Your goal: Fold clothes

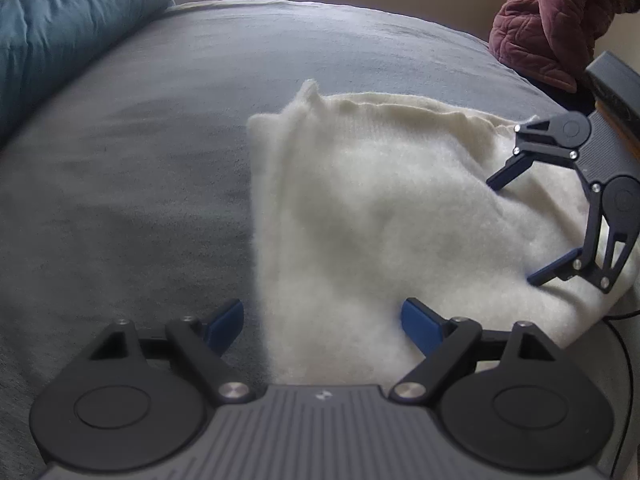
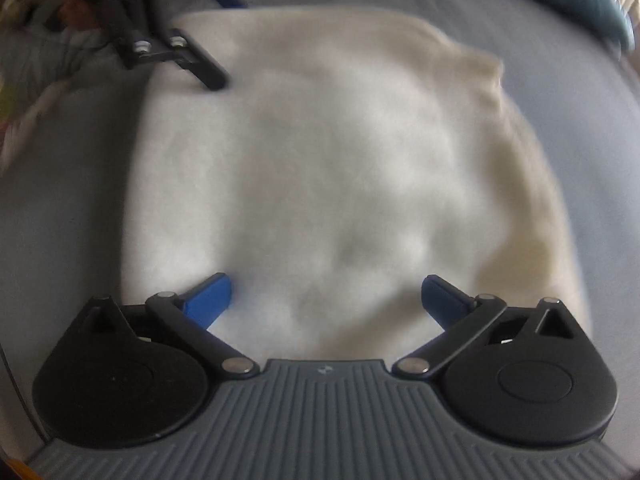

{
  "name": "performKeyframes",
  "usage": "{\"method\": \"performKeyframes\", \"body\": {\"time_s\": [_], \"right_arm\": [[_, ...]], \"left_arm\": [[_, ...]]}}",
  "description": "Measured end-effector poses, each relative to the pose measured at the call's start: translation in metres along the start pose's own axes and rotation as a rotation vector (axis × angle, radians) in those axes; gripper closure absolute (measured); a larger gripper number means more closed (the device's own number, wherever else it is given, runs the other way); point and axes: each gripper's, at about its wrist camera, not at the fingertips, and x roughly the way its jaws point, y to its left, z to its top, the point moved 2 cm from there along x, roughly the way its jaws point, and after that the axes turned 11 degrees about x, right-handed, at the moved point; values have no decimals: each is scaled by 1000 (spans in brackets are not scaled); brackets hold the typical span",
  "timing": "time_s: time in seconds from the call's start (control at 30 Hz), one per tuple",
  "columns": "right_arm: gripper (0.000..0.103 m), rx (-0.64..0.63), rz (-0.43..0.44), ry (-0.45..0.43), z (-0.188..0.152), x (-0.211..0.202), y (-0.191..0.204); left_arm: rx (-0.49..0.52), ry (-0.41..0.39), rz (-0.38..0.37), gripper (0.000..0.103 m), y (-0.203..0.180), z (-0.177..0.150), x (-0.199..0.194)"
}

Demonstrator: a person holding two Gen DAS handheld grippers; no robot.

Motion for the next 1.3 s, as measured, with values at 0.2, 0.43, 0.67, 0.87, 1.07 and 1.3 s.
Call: {"method": "performKeyframes", "body": {"time_s": [0.2,0.43,0.67,0.87,1.07,1.3], "right_arm": [[1,44,54,-115,-18,-6,-11],[1,32,56,-92,-16,-1,-8],[1,28,60,-94,-16,1,-7],[1,30,61,-111,-18,0,-8],[1,27,62,-110,-16,1,-8],[1,26,64,-104,-13,1,-8]], "left_arm": [[-27,-51,-67,15,11,2,-12],[-116,-37,-143,11,44,1,0],[-163,-21,-277,23,59,12,31],[-192,-29,-364,25,62,26,55],[-242,-37,-385,25,61,37,69],[-298,-41,-353,71,52,43,52]]}}
